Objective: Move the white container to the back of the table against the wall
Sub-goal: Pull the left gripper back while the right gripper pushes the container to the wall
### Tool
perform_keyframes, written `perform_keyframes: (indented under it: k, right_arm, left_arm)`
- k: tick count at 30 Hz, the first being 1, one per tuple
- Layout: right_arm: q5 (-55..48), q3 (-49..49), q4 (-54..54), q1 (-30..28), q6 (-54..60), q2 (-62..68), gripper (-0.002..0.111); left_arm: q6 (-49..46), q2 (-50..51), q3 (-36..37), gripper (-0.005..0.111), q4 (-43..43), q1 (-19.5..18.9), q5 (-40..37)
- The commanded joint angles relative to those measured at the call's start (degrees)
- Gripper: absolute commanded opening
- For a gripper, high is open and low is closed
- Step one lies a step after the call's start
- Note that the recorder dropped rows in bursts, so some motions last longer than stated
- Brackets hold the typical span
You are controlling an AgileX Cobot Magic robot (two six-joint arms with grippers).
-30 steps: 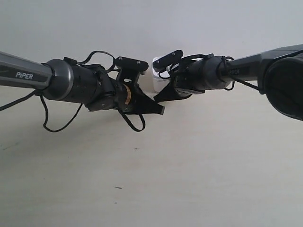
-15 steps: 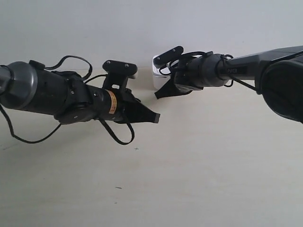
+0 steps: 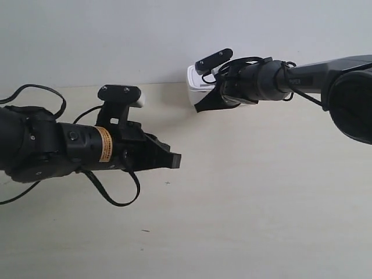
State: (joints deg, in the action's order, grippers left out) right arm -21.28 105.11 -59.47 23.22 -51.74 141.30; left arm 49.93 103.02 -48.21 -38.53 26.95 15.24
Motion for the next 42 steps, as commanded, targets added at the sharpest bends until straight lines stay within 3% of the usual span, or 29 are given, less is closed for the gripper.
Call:
perform_keyframes:
  k: [1, 23, 42]
  right_arm:
    - [0.0, 2.2, 2.3, -0.2, 2.4, 0.8, 0.0]
    - [0.1, 6.2, 3.0, -0.3, 2.9, 3.1, 0.0]
    - [0.2, 7.2, 3.7, -0.3, 2.6, 3.7, 0.0]
  left_arm:
    - [1.4, -3.4, 3.7, 0.0, 0.4, 0.0, 3.3]
    - [3.0, -14.1, 16.1, 0.0, 0.4, 5.6, 5.1]
    - [3.1, -19.0, 20.5, 0.0, 0.6, 5.7, 5.9]
